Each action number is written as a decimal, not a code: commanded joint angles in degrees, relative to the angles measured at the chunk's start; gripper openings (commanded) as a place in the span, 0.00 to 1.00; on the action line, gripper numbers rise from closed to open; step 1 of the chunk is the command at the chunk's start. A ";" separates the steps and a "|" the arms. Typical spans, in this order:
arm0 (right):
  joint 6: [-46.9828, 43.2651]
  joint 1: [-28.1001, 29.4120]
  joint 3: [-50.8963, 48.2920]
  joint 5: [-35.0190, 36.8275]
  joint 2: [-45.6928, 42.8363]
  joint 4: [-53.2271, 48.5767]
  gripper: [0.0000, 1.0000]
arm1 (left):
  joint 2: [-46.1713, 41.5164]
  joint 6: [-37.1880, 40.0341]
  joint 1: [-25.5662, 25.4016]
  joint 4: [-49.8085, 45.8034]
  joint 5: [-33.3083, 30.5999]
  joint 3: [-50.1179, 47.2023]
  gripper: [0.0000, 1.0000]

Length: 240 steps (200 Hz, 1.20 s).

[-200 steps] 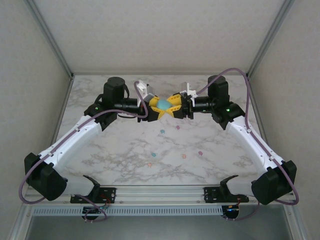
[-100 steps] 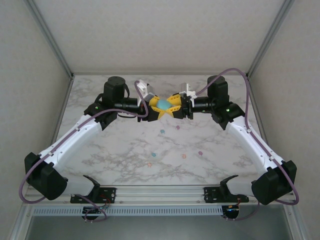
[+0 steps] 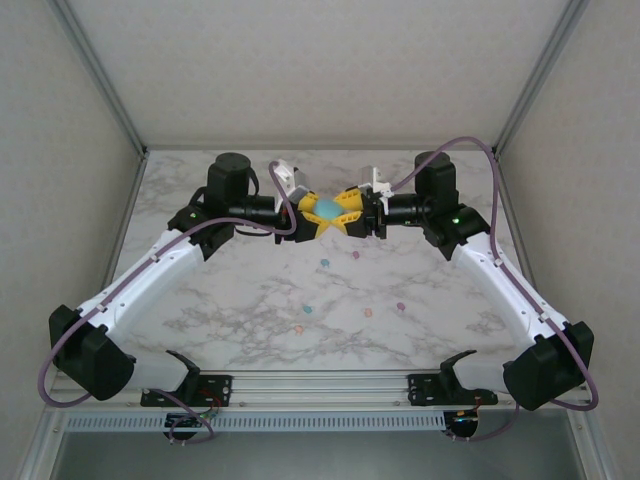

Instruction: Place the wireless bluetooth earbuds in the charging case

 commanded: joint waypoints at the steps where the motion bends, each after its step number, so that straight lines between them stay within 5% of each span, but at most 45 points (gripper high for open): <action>1: -1.29 0.46 -0.69 0.88 -0.74 -0.50 0.32 | -1.54 -0.22 -0.23 0.36 1.25 1.67 0.44; 118: -1.47 0.43 -1.38 1.32 -1.44 0.19 0.32 | -1.82 -1.25 0.50 1.15 2.65 1.32 0.47; 195: 3.02 0.49 -1.87 0.01 -1.14 4.61 0.33 | -1.58 0.89 0.33 -1.84 2.65 1.67 0.39; 240: 5.17 0.46 -1.72 0.80 -0.67 5.72 0.41 | -1.67 1.19 0.13 -1.79 1.98 1.77 0.24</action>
